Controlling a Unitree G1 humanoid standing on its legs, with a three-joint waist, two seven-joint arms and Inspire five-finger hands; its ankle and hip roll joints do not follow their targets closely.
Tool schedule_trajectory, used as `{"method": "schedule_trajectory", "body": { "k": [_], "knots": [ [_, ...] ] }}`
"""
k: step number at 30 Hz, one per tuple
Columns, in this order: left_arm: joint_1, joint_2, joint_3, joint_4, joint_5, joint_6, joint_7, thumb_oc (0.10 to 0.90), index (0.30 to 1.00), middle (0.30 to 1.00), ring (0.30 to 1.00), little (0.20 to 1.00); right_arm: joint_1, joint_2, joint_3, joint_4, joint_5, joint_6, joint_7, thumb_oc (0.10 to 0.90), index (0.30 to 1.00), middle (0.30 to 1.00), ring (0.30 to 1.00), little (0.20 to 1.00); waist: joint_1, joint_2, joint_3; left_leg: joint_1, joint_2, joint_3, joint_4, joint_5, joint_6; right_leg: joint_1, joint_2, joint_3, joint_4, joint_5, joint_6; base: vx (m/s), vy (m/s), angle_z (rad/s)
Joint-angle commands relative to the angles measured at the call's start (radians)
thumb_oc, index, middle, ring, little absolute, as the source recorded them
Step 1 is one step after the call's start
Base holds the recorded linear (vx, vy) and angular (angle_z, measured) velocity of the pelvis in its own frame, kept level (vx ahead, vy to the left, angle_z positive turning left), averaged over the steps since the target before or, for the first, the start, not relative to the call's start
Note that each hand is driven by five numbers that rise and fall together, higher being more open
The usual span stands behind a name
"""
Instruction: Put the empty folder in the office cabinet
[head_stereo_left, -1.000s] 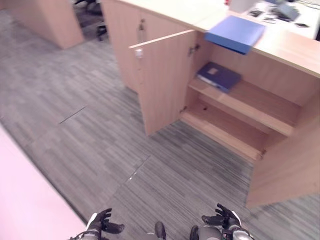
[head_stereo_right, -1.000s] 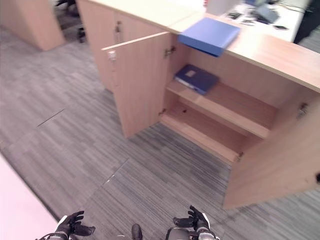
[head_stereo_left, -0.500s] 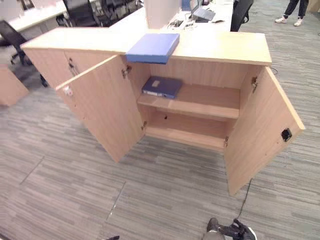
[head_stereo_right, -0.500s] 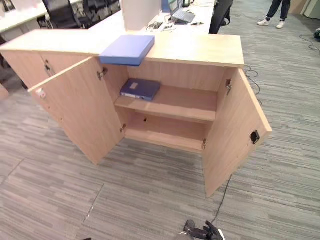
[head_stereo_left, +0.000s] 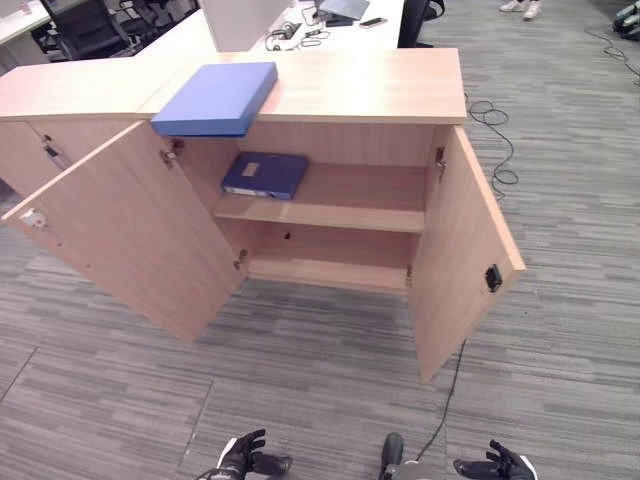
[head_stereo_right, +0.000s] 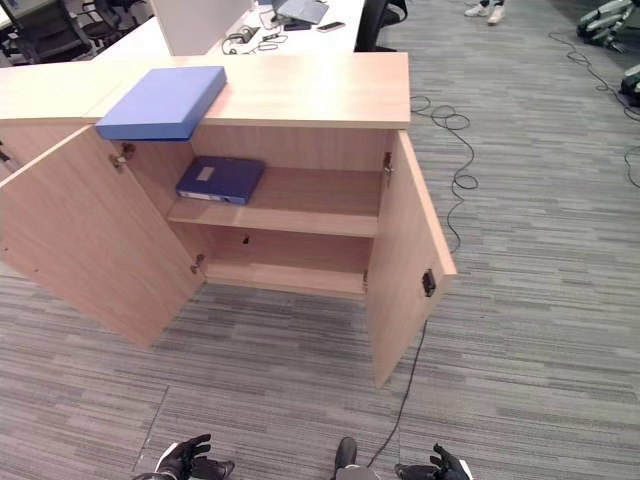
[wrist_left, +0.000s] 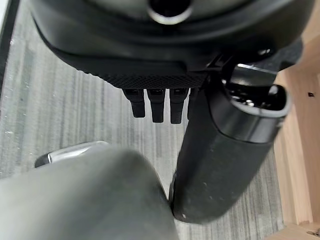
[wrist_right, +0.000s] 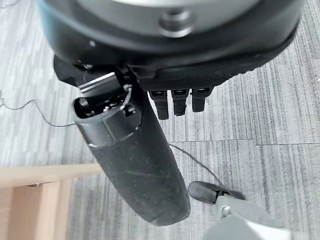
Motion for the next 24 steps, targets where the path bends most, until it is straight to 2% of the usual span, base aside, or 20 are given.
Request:
{"method": "schedule_trajectory", "body": {
  "k": [1,2,3,4,5,6,9,12,14,15,16,17,18,19,20,21,22,23,24],
  "knots": [
    [0.027,0.054,-0.029,-0.047,-0.026,-0.006,0.025,0.8,0.9,0.9,0.9,0.9,-0.048,-0.021,0.013,-0.065,-0.002,-0.045,-0.002,0.8,0.9,0.9,0.9,0.9,0.031,0.0,0.069,0.037,0.015,0.084,-0.19,-0.092,0.116,0.058,-0.038,0.013,0.115,-0.161,0.097,0.24,0.071,-0.03],
    [0.027,0.055,-0.029,-0.048,-0.026,-0.006,0.025,0.8,0.9,0.9,0.9,0.9,-0.048,-0.021,0.012,-0.065,-0.002,-0.044,-0.002,0.8,0.9,0.9,0.9,0.9,0.031,-0.002,0.067,0.038,0.012,0.086,-0.196,-0.087,0.118,0.055,-0.041,0.013,0.114,-0.159,0.097,0.24,0.112,-0.13],
    [0.029,0.057,-0.028,-0.052,-0.027,-0.005,0.025,0.8,0.9,0.9,0.9,0.9,-0.047,-0.02,0.015,-0.072,-0.002,-0.046,-0.004,0.8,0.9,0.9,0.9,0.9,0.035,0.005,0.066,0.04,0.028,0.079,-0.266,-0.076,0.116,0.056,-0.036,0.021,0.125,-0.173,0.099,0.15,0.11,-0.15],
    [0.031,0.061,-0.027,-0.056,-0.031,-0.007,0.027,0.8,0.9,0.9,0.9,0.9,-0.051,-0.02,0.021,-0.078,-0.001,-0.051,-0.004,0.8,0.9,0.9,0.9,0.9,0.045,0.013,0.073,0.024,0.05,0.044,-0.327,-0.033,0.106,0.061,-0.025,0.035,0.144,-0.19,0.107,0.32,0.254,-0.23],
    [0.038,0.07,-0.023,-0.059,-0.044,-0.009,0.033,0.8,0.9,0.9,0.9,0.9,-0.058,-0.017,0.032,-0.09,-0.002,-0.055,-0.005,0.8,0.9,0.9,0.9,0.9,0.065,0.031,0.082,0.007,0.092,-0.029,-0.431,0.033,0.097,0.068,-0.009,0.066,0.186,-0.219,0.117,0.33,0.281,-0.22],
    [0.043,0.074,-0.018,-0.06,-0.051,-0.009,0.035,0.8,0.9,0.9,0.9,0.9,-0.06,-0.015,0.035,-0.096,-0.003,-0.056,-0.007,0.8,0.9,0.9,0.9,0.9,0.076,0.036,0.088,-0.003,0.111,-0.068,-0.472,0.059,0.094,0.07,-0.004,0.083,0.22,-0.238,0.12,0.33,0.29,-0.23],
    [0.054,0.088,0.003,-0.06,-0.088,-0.013,0.037,0.8,0.9,0.9,0.9,0.9,-0.07,-0.015,0.05,-0.111,-0.002,-0.065,-0.005,0.8,0.9,0.9,0.9,0.9,0.107,0.037,0.109,-0.032,0.15,-0.177,-0.549,0.079,0.086,0.05,0.002,0.153,0.338,-0.304,0.135,0.25,0.264,-0.57],
    [0.062,0.101,0.039,-0.046,-0.131,-0.02,0.04,0.8,0.9,0.9,0.9,0.9,-0.1,-0.016,0.068,-0.097,-0.015,-0.064,0.003,0.8,0.9,0.9,0.9,0.9,0.135,0.038,0.11,-0.038,0.188,-0.286,-0.532,0.089,0.069,0.007,-0.004,0.224,0.439,-0.358,0.161,0.18,0.363,-0.79],
    [0.068,0.104,0.047,-0.032,-0.134,-0.025,0.04,0.8,0.9,0.9,0.9,0.9,-0.113,-0.013,0.067,-0.078,-0.023,-0.06,0.013,0.8,0.9,0.9,0.9,0.9,0.134,0.039,0.1,-0.027,0.214,-0.296,-0.513,0.083,0.06,-0.015,-0.024,0.251,0.47,-0.378,0.186,0.12,0.383,-0.81],
    [0.068,0.104,0.047,-0.032,-0.134,-0.025,0.04,0.8,0.9,0.9,0.9,0.9,-0.114,-0.013,0.067,-0.077,-0.023,-0.06,0.013,0.8,0.9,0.9,0.9,0.9,0.135,0.038,0.1,-0.027,0.213,-0.294,-0.513,0.082,0.06,-0.017,-0.025,0.252,0.472,-0.379,0.186,0.17,0.511,-0.58],
    [0.068,0.103,0.039,-0.028,-0.116,-0.021,0.033,0.8,0.9,0.9,0.9,0.9,-0.103,-0.005,0.05,-0.058,-0.029,-0.056,0.013,0.8,0.9,0.9,0.9,0.9,0.129,0.043,0.089,-0.028,0.225,-0.26,-0.504,0.072,0.05,-0.019,-0.057,0.256,0.48,-0.379,0.211,0.21,0.518,-0.36],
    [0.063,0.104,0.029,-0.03,-0.106,-0.019,0.031,0.8,0.9,0.9,0.9,0.9,-0.096,-0.001,0.036,-0.052,-0.027,-0.054,0.012,0.8,0.9,0.9,0.9,0.9,0.125,0.039,0.086,-0.044,0.216,-0.252,-0.485,0.061,0.047,-0.003,-0.078,0.255,0.459,-0.364,0.229,0.21,0.522,-0.13],
    [0.063,0.104,0.029,-0.03,-0.106,-0.019,0.031,0.8,0.9,0.9,0.9,0.9,-0.096,-0.001,0.036,-0.052,-0.027,-0.054,0.012,0.8,0.9,0.9,0.9,0.9,0.124,0.038,0.087,-0.045,0.213,-0.253,-0.482,0.059,0.048,-0.001,-0.08,0.254,0.457,-0.364,0.23,0.26,0.52,0.27],
    [0.045,0.112,0.015,-0.027,-0.091,-0.016,0.027,0.8,0.9,0.9,0.9,0.9,-0.066,0.015,0.004,-0.045,-0.022,-0.044,0.012,0.8,0.9,0.9,0.9,0.9,0.113,0.02,0.078,-0.071,0.167,-0.23,-0.43,0.013,0.041,0.037,-0.135,0.24,0.41,-0.307,0.265,0.17,0.348,0.35],
    [0.044,0.112,0.014,-0.027,-0.091,-0.016,0.027,0.8,0.9,0.9,0.9,0.9,-0.065,0.015,0.004,-0.045,-0.022,-0.044,0.012,0.8,0.9,0.9,0.9,0.9,0.112,0.018,0.078,-0.072,0.164,-0.23,-0.427,0.011,0.042,0.039,-0.137,0.239,0.408,-0.305,0.266,0.33,0.689,0.66],
    [0.023,0.119,-0.003,-0.024,-0.071,-0.016,0.029,0.8,0.9,0.9,0.9,0.9,-0.042,0.03,-0.008,-0.042,-0.032,-0.037,0.01,0.8,0.9,0.9,0.9,0.9,0.102,-0.01,0.066,-0.08,0.108,-0.203,-0.41,-0.028,0.051,0.054,-0.196,0.244,0.368,-0.166,0.299,0.23,0.52,0.53],
    [0.013,0.121,-0.013,-0.023,-0.058,-0.019,0.032,0.8,0.9,0.9,0.9,0.9,-0.037,0.037,-0.006,-0.038,-0.038,-0.035,0.01,0.8,0.9,0.9,0.9,0.9,0.098,-0.023,0.064,-0.084,0.083,-0.183,-0.404,-0.046,0.061,0.053,-0.224,0.248,0.35,-0.066,0.299,0.23,0.52,0.46],
    [0.013,0.122,-0.013,-0.023,-0.057,-0.019,0.032,0.8,0.9,0.9,0.9,0.9,-0.037,0.038,-0.006,-0.038,-0.038,-0.035,0.01,0.8,0.9,0.9,0.9,0.9,0.099,-0.024,0.063,-0.086,0.081,-0.182,-0.402,-0.047,0.063,0.053,-0.225,0.248,0.346,-0.063,0.299,0.14,0.455,0.19],
    [-0.001,0.125,-0.022,-0.026,-0.051,-0.017,0.035,0.8,0.9,0.9,0.9,0.9,-0.039,0.048,-0.008,-0.034,-0.032,-0.028,0.006,0.8,0.9,0.9,0.9,0.9,0.093,-0.039,0.061,-0.075,0.042,-0.135,-0.403,-0.07,0.085,0.037,-0.274,0.251,0.324,0.101,0.299,0.12,0.455,-0.02]
  ]
}}
